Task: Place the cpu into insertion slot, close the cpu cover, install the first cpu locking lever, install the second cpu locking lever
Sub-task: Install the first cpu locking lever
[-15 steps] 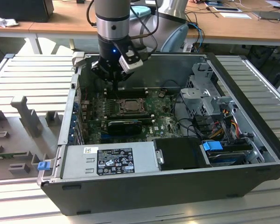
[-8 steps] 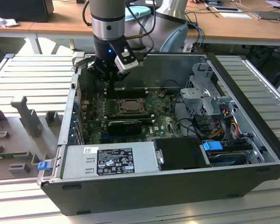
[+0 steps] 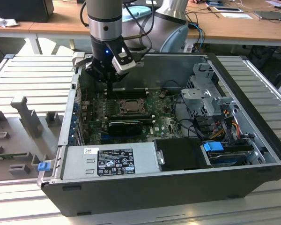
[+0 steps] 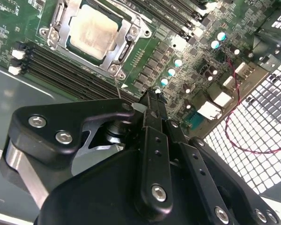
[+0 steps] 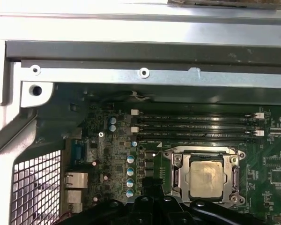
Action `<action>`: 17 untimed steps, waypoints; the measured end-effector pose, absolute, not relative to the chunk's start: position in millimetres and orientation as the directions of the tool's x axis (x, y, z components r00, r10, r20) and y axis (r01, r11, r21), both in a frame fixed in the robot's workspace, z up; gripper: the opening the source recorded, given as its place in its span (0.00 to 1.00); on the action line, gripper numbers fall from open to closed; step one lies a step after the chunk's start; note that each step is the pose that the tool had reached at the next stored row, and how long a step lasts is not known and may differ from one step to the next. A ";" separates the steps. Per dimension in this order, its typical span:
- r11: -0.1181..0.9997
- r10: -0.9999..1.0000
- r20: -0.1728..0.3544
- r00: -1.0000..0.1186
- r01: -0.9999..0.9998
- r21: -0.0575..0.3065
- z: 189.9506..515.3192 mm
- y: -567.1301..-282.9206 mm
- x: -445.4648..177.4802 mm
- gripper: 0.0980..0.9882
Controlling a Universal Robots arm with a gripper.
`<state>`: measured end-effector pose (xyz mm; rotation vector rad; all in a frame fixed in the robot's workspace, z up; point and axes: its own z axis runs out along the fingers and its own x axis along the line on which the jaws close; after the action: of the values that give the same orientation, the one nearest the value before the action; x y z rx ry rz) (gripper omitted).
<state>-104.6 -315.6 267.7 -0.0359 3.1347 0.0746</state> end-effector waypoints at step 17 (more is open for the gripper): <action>0.999 -0.023 -0.006 -1.000 -0.023 0.048 258.4 -292.2 -110.5 0.01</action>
<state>-110.5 -292.2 258.4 -0.0365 3.1348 0.0750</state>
